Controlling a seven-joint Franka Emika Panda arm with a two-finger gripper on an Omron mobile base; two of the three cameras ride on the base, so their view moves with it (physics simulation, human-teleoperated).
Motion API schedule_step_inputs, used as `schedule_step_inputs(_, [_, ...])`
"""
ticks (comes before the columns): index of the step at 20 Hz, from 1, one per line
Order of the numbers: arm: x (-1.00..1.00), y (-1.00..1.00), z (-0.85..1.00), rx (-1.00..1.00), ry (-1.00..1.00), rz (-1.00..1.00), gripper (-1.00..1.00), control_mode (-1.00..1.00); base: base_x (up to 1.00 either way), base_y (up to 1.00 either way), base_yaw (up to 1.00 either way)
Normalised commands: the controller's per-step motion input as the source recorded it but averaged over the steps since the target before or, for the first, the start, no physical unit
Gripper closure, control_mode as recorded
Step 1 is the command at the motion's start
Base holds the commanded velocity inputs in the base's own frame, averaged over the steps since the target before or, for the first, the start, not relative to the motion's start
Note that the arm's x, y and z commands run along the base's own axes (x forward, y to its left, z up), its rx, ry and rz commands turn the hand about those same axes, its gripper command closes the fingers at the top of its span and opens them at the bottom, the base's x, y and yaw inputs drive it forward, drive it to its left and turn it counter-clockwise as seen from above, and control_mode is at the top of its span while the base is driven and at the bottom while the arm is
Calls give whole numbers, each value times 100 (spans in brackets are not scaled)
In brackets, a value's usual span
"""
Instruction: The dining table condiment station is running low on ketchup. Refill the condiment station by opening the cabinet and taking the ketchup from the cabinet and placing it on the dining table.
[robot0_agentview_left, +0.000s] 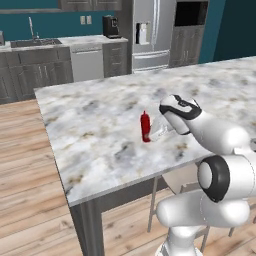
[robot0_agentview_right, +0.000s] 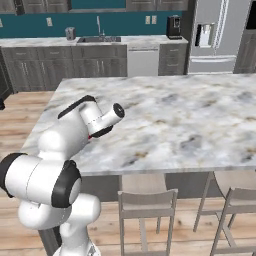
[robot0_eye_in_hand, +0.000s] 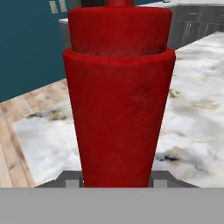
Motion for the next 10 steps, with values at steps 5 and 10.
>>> schedule_step_inputs(5, [10, 1, -31, 0, -2, 0, 100, -100, 0, 0, 0])
schedule_step_inputs(10, [14, 0, -33, 0, -4, 1, 100, -100, 0, 0, 0])
